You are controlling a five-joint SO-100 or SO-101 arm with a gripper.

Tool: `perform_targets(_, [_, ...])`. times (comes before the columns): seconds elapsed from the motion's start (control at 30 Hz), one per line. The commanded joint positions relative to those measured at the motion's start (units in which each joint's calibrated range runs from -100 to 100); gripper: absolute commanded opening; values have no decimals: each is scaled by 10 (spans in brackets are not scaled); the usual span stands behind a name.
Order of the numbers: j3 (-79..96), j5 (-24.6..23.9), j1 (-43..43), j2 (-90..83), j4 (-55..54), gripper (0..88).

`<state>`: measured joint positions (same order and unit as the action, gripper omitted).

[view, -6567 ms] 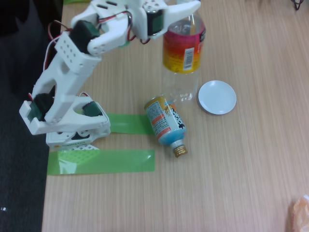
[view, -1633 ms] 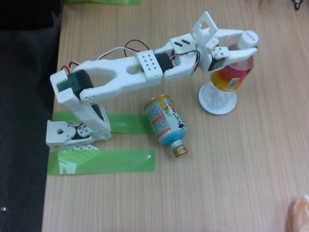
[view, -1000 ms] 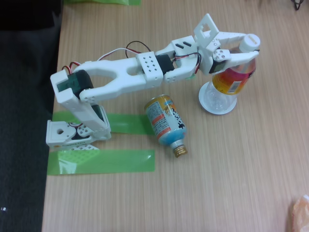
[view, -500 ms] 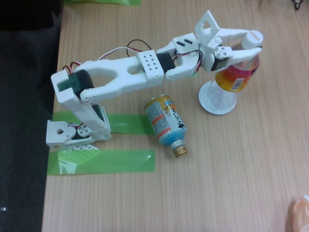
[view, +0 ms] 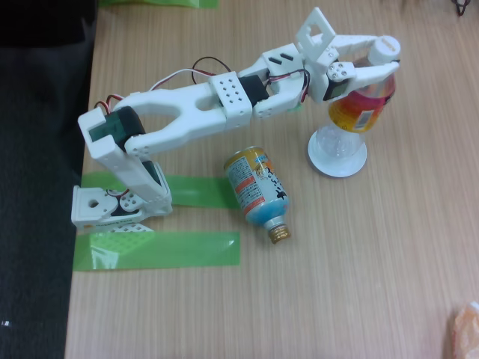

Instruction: Pick up the plastic bottle and stand it up on the white place

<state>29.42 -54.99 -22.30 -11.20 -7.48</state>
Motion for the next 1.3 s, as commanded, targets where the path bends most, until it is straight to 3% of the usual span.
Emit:
perform_targets(0.0, [-16,2,3,-4,-5,80])
perform_targets(0.77, [16,2,8,-9,-5,83])
perform_targets(1.0, [16,2,7,-6,-6,229])
perform_targets(1.27, [17,2,9,-4,-6,242])
